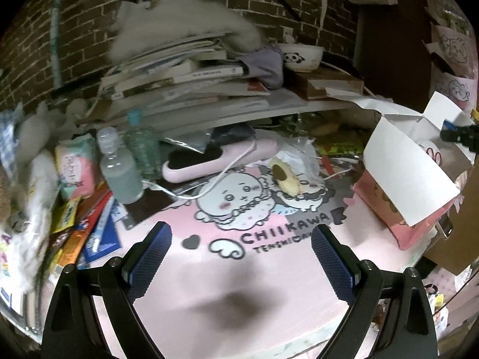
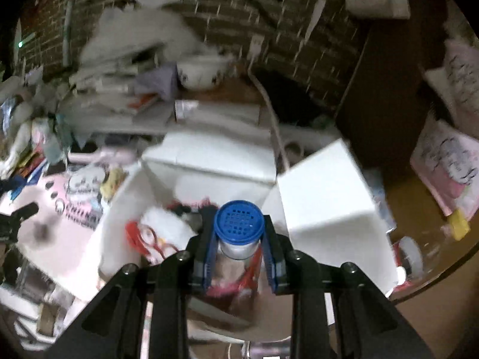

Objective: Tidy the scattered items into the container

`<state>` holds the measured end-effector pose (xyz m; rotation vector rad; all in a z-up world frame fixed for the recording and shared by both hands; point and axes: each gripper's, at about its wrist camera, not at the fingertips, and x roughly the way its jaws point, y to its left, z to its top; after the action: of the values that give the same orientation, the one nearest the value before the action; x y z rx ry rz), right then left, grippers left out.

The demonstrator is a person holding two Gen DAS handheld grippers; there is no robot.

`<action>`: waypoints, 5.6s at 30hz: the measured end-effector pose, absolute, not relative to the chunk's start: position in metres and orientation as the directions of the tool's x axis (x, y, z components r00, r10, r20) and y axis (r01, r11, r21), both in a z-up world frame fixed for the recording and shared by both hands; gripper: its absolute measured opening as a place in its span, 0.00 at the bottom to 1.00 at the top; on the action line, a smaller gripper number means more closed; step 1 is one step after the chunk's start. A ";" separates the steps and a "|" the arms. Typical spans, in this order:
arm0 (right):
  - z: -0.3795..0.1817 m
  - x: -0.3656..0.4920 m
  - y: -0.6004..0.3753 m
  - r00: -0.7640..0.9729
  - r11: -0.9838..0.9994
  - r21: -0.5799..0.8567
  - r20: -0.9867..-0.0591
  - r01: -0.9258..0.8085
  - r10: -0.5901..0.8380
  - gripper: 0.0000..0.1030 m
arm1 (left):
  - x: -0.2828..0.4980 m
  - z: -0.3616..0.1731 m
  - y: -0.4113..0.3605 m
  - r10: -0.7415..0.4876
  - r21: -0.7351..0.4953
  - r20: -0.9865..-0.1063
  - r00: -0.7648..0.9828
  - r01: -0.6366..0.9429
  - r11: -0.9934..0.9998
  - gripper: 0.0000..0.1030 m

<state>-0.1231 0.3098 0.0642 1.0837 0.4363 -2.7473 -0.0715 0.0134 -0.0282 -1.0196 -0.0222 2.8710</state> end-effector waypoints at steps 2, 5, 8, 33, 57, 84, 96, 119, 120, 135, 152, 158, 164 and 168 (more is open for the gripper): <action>0.057 -0.127 0.314 -0.690 -0.940 -0.190 -0.721 0.282 -0.061 0.24 | -0.076 -0.030 0.019 0.094 -0.043 -0.635 -0.767 -0.086 -0.995 0.91; 0.049 -0.131 0.317 -0.667 -0.936 -0.189 -0.742 0.296 -0.061 0.26 | -0.085 -0.033 0.028 0.089 -0.029 -0.647 -0.758 -0.092 -0.995 0.91; 0.041 -0.135 0.317 -0.648 -0.935 -0.178 -0.758 0.306 -0.068 0.33 | -0.094 -0.038 0.035 0.080 -0.010 -0.664 -0.744 -0.098 -0.995 0.91; 0.083 -0.062 0.291 -0.874 -0.945 -0.178 -0.457 0.274 -0.167 0.83 | -0.208 -0.065 0.092 0.013 0.040 -0.763 -0.646 -0.068 -0.997 0.66; 0.055 -0.063 0.252 -0.802 -0.905 -0.081 -0.500 0.417 -0.326 0.83 | -0.186 -0.061 0.077 0.019 0.049 -0.772 -0.635 -0.089 -0.995 0.17; 0.049 -0.079 0.284 -0.837 -0.963 -0.069 -0.512 0.262 -0.192 0.83 | -0.092 0.057 0.106 0.292 0.020 -0.598 -0.747 -0.377 -0.926 0.17; 0.047 -0.069 0.341 -0.845 -0.972 -0.085 -0.515 0.218 -0.145 0.83 | -0.135 0.057 0.209 0.444 -0.051 -0.689 -0.572 -0.573 -0.818 0.17; 0.044 -0.058 0.344 -0.866 -0.957 -0.138 -0.473 0.254 -0.162 0.96 | -0.142 0.064 0.223 0.426 -0.063 -0.690 -0.586 -0.537 -0.841 0.81; 0.044 -0.058 0.343 -0.866 -0.956 -0.140 -0.472 0.256 -0.163 0.96 | -0.140 0.066 0.222 0.407 -0.042 -0.682 -0.608 -0.524 -0.851 0.81; 0.049 -0.057 0.321 -0.861 -0.965 -0.119 -0.488 0.233 -0.147 1.00 | -0.106 0.062 0.174 0.220 0.035 -0.691 -0.689 -0.336 -0.941 0.89; 0.049 -0.058 0.267 -0.809 -0.985 -0.018 -0.574 0.171 -0.130 1.00 | -0.084 0.036 0.066 0.057 -0.048 -0.722 -0.690 -0.032 -0.998 0.89; 0.043 -0.065 0.227 -0.798 -0.975 -0.040 -0.582 0.218 -0.155 1.00 | -0.074 0.027 0.033 -0.015 -0.035 -0.725 -0.689 0.058 -0.998 0.89; 0.035 -0.071 0.197 -0.804 -0.966 -0.084 -0.574 0.245 -0.154 1.00 | -0.069 0.020 0.013 -0.070 -0.012 -0.732 -0.678 0.116 -0.993 0.89; 0.030 -0.076 0.185 -0.773 -0.964 -0.062 -0.611 0.260 -0.169 1.00 | -0.068 0.018 0.005 -0.068 -0.023 -0.735 -0.675 0.124 -0.992 0.89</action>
<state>-0.0763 0.1849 0.0296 0.9290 0.2092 -2.7524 -0.0679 0.0046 0.0181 -1.2994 -0.1150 2.9732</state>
